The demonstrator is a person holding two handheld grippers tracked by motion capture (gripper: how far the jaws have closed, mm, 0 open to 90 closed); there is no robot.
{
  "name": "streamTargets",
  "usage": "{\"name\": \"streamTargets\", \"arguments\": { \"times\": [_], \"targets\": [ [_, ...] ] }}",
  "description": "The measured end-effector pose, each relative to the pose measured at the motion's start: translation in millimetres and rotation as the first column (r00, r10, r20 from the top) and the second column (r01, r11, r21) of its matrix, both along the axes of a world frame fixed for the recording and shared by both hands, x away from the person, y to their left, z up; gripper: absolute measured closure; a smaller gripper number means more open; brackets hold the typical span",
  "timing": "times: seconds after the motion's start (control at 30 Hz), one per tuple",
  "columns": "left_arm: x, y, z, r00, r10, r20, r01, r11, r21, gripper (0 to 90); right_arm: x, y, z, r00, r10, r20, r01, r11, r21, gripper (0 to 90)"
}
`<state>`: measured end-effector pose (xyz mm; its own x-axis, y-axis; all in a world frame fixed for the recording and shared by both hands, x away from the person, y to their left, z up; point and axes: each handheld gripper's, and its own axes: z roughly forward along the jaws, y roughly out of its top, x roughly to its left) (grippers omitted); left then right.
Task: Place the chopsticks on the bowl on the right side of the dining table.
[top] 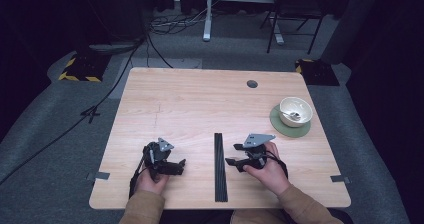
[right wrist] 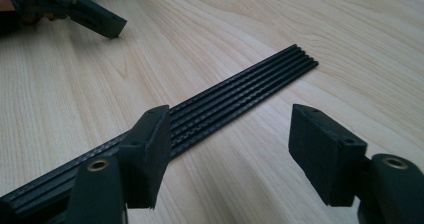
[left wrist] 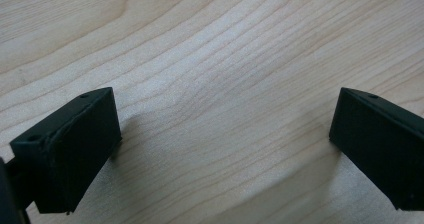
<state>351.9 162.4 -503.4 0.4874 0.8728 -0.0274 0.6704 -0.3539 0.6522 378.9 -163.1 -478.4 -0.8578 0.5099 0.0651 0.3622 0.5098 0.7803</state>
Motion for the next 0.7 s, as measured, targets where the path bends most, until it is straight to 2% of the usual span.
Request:
{"name": "streamTargets", "arguments": {
  "times": [0.17,0.2,0.27,0.33,0.47,0.5,0.57,0.6,0.7],
  "targets": [
    [0.0,0.0,0.0,1.0,0.0,0.0,0.0,1.0,0.0,0.3,-2.2,8.4,-9.5,0.9999,0.009,0.007,-0.009,0.9999,-0.008,32.6],
    [0.0,0.0,0.0,1.0,0.0,0.0,0.0,1.0,0.0,0.3,-2.9,9.3,-10.8,1.0,0.003,0.002,-0.003,0.9999,-0.014,32.5],
    [0.0,0.0,0.0,1.0,0.0,0.0,0.0,1.0,0.0,0.3,-2.2,9.1,-13.1,0.9996,0.018,0.024,-0.017,0.999,-0.041,32.5],
    [0.0,0.0,0.0,1.0,0.0,0.0,0.0,1.0,0.0,0.3,-4.4,11.7,-14.5,1.0,-0.001,0.009,0.002,0.9995,-0.032,32.5],
    [0.0,0.0,0.0,1.0,0.0,0.0,0.0,1.0,0.0,0.3,-2.8,10.7,-16.6,0.9994,0.022,0.027,-0.02,0.9981,-0.058,32.2],
    [0.0,0.0,0.0,1.0,0.0,0.0,0.0,1.0,0.0,0.3,-5.1,13.1,-16.8,1.0,-0.005,0.001,0.005,0.9993,-0.038,32.2],
    [0.0,0.0,0.0,1.0,0.0,0.0,0.0,1.0,0.0,0.3,-4.3,13.0,-18.2,0.9999,0.01,0.012,-0.01,0.9989,-0.046,32.1],
    [0.0,0.0,0.0,1.0,-0.001,0.0,0.001,1.0,0.0,0.3,-2.6,11.6,-19.0,0.9991,0.027,0.034,-0.025,0.9973,-0.069,32.1],
    [0.0,0.0,0.0,1.0,0.0,0.0,0.0,1.0,0.0,0.3,-5.2,14.6,-20.3,1.0,0.003,0.008,-0.002,0.9988,-0.049,32.0]
  ]
}}
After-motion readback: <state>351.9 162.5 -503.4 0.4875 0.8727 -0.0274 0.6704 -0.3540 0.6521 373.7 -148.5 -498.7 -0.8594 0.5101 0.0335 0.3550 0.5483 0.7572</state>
